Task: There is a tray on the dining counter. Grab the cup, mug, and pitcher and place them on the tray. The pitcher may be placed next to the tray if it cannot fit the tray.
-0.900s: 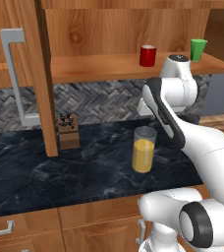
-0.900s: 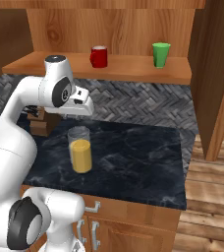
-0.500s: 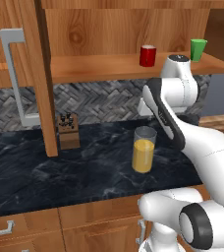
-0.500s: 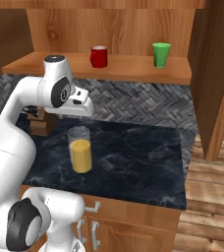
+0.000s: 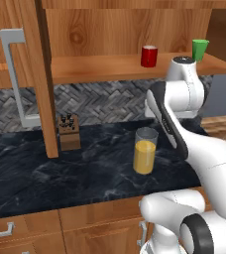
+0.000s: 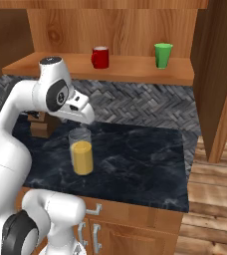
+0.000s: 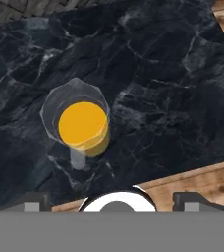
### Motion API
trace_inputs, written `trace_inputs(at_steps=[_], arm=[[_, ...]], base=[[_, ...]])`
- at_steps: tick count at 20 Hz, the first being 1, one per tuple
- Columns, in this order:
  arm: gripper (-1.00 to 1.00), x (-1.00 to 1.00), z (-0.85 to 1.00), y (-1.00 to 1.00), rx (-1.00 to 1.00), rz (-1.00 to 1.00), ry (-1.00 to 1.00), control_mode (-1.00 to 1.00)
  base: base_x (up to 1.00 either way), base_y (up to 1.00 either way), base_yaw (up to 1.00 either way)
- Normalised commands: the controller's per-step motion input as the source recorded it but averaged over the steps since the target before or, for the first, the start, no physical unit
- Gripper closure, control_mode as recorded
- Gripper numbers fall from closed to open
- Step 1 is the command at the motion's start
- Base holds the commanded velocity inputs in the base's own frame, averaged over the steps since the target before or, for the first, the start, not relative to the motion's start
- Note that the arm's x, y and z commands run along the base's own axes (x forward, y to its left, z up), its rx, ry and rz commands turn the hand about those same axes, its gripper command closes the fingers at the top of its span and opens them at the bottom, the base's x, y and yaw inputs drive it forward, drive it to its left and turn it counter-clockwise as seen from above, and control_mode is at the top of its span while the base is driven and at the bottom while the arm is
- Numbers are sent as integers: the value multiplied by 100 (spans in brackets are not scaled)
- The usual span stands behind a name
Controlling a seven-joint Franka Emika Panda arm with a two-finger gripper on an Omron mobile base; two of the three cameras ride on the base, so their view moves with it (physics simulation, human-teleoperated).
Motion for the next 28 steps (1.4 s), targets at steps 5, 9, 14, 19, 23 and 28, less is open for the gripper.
trace_inputs(at_steps=[5, 9, 14, 19, 23, 28], arm=[[-100, -32, 3, -30, 1, -22, 0, -100], [-100, -38, 8, -35, 2, -22, 0, -100], [-100, -39, 12, -34, 1, -25, -1, -100], [-100, -33, 16, -30, 1, -28, -1, -100], [-100, -23, 12, -34, 4, -29, -6, -100], [-100, -25, 15, -28, 0, -28, -6, -100]], base=[[0, 0, 0], [0, 0, 0], [0, 0, 0], [0, 0, 0], [0, 0, 0], [0, 0, 0]])
